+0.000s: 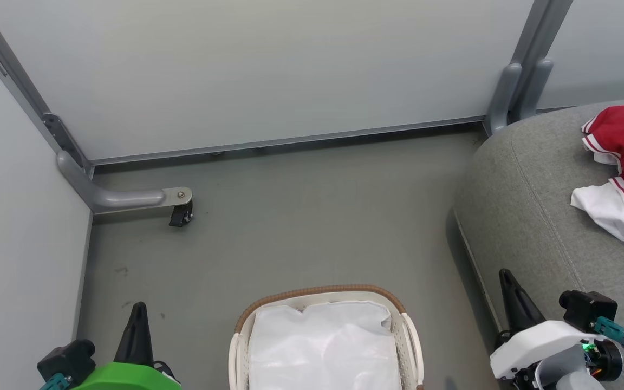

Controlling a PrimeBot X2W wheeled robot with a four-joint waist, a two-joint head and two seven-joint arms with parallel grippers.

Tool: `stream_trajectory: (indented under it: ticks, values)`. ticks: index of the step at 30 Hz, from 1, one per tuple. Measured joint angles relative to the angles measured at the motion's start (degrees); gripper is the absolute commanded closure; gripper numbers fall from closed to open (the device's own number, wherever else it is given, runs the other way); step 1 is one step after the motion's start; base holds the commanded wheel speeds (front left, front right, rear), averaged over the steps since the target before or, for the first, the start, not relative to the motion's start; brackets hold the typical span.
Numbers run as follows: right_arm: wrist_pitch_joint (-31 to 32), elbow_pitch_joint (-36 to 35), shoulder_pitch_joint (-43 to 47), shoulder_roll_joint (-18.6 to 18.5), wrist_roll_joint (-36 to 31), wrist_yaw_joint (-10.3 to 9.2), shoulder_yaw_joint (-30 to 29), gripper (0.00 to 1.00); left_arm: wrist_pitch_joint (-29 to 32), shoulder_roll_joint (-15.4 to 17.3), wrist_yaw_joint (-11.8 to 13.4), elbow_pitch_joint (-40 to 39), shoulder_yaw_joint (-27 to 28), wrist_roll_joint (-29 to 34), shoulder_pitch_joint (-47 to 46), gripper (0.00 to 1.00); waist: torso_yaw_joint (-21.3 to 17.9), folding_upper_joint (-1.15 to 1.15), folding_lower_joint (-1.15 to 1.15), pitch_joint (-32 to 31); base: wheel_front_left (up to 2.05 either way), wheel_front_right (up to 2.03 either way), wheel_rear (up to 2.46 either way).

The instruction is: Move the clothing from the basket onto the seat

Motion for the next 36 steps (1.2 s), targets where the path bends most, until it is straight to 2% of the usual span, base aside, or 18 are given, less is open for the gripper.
stream_trajectory:
  ticks: [18, 36]
  values:
    - [4.1, -1.5, -0.1, 0.0, 17.0, 0.00, -1.5, 1.00, 4.1, -0.1, 0.0, -1.5, 1.9, -15.0, -1.0, 1.00, -0.3, 0.00, 0.00, -0.4, 0.00, 0.00, 0.00]
    - [7.6, -2.7, -0.3, -0.1, 31.0, 0.00, -2.9, 1.00, 7.6, -0.4, 0.0, -2.9, 3.5, -27.0, -2.4, 1.00, -0.7, 0.00, 0.00, -0.8, 0.00, 0.00, 0.00]
